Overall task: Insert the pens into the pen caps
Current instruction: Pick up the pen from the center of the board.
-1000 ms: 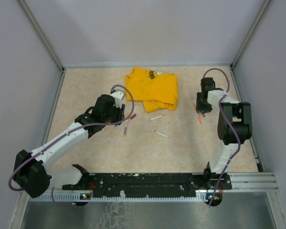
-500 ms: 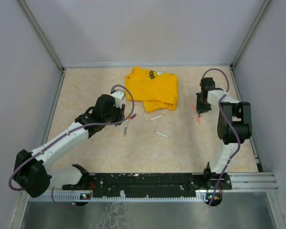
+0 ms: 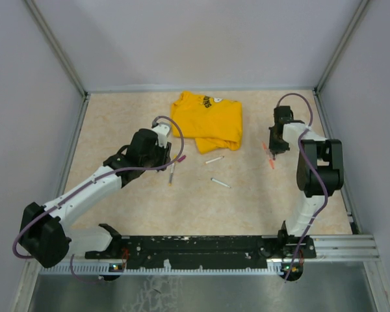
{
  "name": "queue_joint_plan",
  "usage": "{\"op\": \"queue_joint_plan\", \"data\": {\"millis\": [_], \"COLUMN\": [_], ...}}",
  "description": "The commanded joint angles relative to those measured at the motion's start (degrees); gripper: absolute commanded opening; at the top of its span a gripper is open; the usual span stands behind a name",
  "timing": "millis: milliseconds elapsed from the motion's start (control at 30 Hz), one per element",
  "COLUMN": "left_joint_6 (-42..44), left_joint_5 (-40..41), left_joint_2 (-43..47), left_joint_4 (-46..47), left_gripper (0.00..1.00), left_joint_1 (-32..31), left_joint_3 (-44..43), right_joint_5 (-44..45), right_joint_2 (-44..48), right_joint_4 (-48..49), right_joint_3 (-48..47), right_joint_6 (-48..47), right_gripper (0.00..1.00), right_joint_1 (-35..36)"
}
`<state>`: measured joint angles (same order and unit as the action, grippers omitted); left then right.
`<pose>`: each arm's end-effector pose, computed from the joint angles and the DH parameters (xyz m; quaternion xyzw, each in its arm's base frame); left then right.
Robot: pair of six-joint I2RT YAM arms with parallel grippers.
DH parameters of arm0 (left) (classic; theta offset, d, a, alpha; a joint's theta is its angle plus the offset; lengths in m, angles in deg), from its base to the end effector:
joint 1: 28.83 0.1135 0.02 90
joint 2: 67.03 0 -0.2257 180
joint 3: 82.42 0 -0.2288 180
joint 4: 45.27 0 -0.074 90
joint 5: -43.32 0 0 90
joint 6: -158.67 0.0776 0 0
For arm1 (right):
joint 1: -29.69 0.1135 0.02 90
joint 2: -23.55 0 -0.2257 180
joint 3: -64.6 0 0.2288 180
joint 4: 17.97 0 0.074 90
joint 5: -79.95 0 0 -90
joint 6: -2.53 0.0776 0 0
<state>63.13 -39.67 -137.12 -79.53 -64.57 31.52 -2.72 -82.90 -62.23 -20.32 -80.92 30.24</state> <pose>0.2408 -0.1616 0.2161 0.2082 0.8741 -0.1019 0.4267 0.3587 -0.0065 0.1083 0.0645 0.9737 -0.0494 0.2127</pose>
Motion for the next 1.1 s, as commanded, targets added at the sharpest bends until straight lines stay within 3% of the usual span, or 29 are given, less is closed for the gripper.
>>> {"op": "queue_joint_plan", "data": {"millis": [0,333,800,1067], "left_joint_6": [-0.2,-0.2,-0.3,-0.3], "left_joint_5": [-0.6,-0.8,-0.7,-0.7], "left_joint_2": [-0.2,-0.1,0.2,0.3], "left_joint_4": [0.6,0.8,0.7,0.7], "left_gripper": [0.42,0.42,0.42,0.42], "left_joint_1": [0.0,0.0,0.0,-0.1], "left_joint_3": [-0.4,-0.4,-0.2,-0.2], "right_joint_5": [5.3,6.7,9.1,6.8], "right_joint_2": [5.6,10.4,5.6,7.6], "right_joint_4": [0.3,2.3,2.0,2.7], "right_joint_3": [0.7,1.6,0.9,1.7], "right_joint_6": [-0.8,0.4,1.1,2.3], "right_gripper": [0.05,0.04,0.03,0.03], "right_joint_1": [-0.3,-0.3,-0.4,-0.4]}}
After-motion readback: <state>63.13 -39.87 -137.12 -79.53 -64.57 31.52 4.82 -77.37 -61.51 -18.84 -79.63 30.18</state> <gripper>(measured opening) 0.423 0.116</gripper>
